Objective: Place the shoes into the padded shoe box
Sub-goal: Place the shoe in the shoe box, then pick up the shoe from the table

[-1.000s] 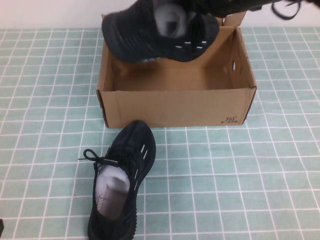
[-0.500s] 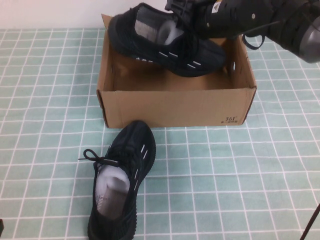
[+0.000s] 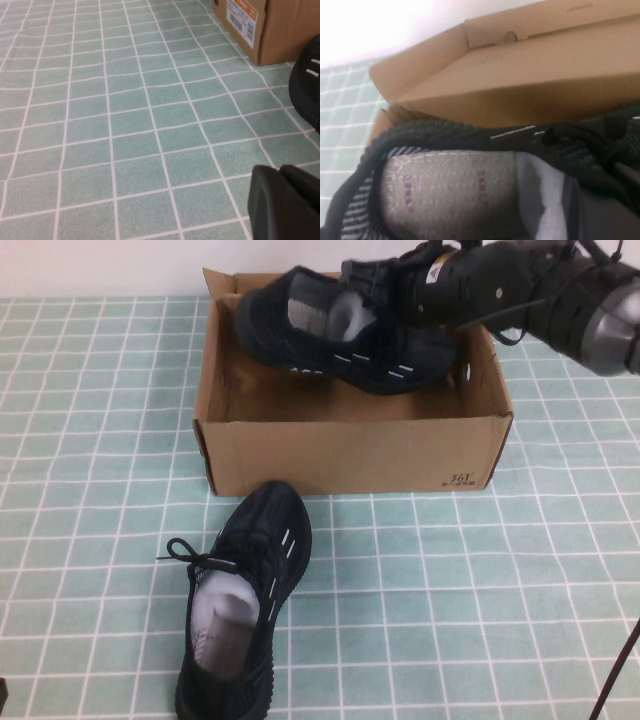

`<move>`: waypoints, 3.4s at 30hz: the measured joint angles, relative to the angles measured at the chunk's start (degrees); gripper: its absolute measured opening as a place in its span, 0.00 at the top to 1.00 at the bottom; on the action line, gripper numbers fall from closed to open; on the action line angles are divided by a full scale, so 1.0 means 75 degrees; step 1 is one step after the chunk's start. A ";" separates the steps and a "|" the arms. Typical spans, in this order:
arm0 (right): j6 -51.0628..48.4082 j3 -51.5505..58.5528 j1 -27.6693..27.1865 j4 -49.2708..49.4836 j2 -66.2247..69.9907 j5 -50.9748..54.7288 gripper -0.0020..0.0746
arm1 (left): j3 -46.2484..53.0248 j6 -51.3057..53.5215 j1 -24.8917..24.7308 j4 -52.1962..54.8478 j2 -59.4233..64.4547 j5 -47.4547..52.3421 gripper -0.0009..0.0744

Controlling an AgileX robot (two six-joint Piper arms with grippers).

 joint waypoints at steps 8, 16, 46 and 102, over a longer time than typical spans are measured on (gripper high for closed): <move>-0.0543 0.0000 0.0000 -0.0003 0.0268 -0.0441 0.98 | 0.0000 0.0000 0.0000 0.0000 0.0000 0.0000 1.00; -0.0530 0.0000 0.0000 0.0027 0.0736 -0.0753 0.98 | 0.0000 0.0000 0.0000 0.0000 0.0000 0.0000 1.00; -0.1597 0.0000 0.0015 -0.0563 -0.0621 0.0211 0.57 | 0.0000 0.0000 0.0000 0.0000 0.0000 0.0000 1.00; -0.2704 0.6779 -0.0173 -0.2059 -0.9125 0.3020 0.98 | 0.0000 0.0000 0.0000 0.0000 0.0000 0.0000 1.00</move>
